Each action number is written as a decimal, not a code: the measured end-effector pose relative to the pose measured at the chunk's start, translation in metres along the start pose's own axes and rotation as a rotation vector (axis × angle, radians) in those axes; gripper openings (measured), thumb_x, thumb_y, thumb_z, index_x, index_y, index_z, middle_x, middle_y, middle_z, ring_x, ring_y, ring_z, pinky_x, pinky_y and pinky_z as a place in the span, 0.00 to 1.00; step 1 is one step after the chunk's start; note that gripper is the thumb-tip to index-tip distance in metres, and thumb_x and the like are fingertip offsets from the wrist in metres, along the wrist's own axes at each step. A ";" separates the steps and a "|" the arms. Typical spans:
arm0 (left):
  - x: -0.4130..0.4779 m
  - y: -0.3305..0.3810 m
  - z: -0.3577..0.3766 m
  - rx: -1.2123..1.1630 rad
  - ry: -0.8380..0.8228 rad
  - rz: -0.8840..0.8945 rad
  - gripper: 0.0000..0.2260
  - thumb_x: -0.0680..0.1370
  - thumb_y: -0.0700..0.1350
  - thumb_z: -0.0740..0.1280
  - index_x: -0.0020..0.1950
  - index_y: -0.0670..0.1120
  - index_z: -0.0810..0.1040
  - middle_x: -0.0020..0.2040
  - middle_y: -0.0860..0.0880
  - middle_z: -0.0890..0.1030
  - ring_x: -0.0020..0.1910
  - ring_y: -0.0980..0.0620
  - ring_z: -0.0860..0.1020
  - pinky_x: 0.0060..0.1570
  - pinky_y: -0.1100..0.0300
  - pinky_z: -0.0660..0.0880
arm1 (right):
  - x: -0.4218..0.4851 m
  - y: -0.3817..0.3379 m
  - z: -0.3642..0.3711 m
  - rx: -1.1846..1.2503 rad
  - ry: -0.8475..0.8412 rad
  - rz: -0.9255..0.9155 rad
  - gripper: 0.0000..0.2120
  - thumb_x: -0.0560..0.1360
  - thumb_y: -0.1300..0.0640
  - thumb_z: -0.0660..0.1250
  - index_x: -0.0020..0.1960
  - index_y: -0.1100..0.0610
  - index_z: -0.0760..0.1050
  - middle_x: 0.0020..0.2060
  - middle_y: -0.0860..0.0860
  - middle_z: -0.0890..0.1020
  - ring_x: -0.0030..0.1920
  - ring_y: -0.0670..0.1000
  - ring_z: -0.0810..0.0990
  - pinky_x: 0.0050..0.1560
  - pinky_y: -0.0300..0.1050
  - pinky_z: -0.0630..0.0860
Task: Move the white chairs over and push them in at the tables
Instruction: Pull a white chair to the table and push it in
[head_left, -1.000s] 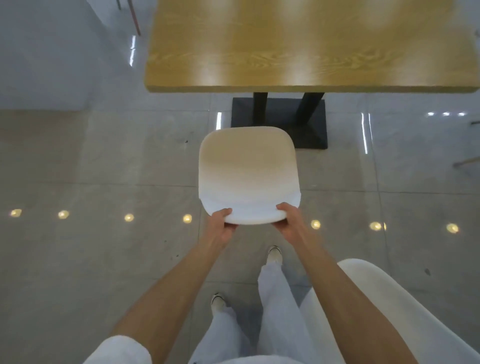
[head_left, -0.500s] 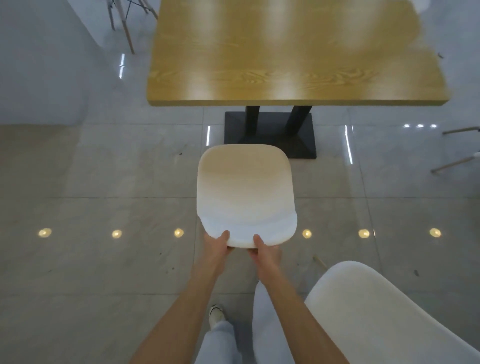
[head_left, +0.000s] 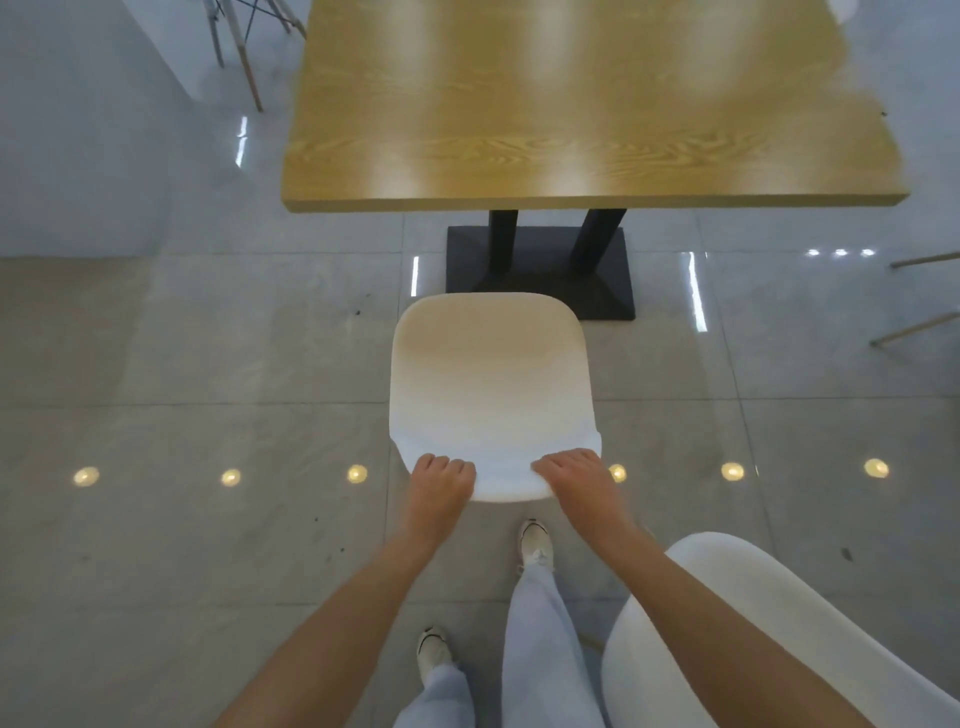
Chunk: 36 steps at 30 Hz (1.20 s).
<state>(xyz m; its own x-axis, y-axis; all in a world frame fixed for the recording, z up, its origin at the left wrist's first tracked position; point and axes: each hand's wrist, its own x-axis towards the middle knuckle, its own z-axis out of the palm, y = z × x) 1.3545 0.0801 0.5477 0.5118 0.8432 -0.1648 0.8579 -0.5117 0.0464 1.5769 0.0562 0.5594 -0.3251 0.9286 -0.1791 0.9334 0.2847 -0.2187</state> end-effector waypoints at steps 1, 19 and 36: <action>0.006 -0.003 -0.002 0.001 0.023 -0.004 0.16 0.50 0.27 0.66 0.28 0.46 0.70 0.23 0.49 0.71 0.23 0.47 0.71 0.31 0.59 0.70 | 0.007 0.002 0.001 -0.008 0.031 0.009 0.19 0.55 0.68 0.77 0.43 0.54 0.81 0.37 0.48 0.85 0.38 0.53 0.83 0.45 0.44 0.77; 0.134 -0.081 -0.036 0.020 -0.023 -0.075 0.10 0.54 0.31 0.62 0.28 0.44 0.75 0.22 0.46 0.76 0.22 0.44 0.76 0.30 0.58 0.71 | 0.154 0.041 -0.028 -0.082 -0.056 0.105 0.14 0.53 0.68 0.72 0.35 0.54 0.78 0.27 0.49 0.79 0.30 0.56 0.77 0.38 0.45 0.70; 0.109 -0.058 -0.025 0.045 -0.019 -0.225 0.19 0.53 0.31 0.74 0.38 0.46 0.76 0.33 0.49 0.79 0.36 0.45 0.78 0.42 0.53 0.66 | 0.126 0.014 -0.033 -0.040 0.110 0.138 0.17 0.54 0.75 0.72 0.36 0.58 0.74 0.30 0.53 0.78 0.33 0.54 0.75 0.42 0.45 0.73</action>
<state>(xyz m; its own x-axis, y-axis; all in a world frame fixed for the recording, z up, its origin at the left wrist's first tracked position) 1.3616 0.2064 0.5515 0.3060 0.9339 -0.1847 0.9474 -0.3178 -0.0372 1.5543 0.1851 0.5657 -0.1769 0.9793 -0.0988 0.9740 0.1597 -0.1609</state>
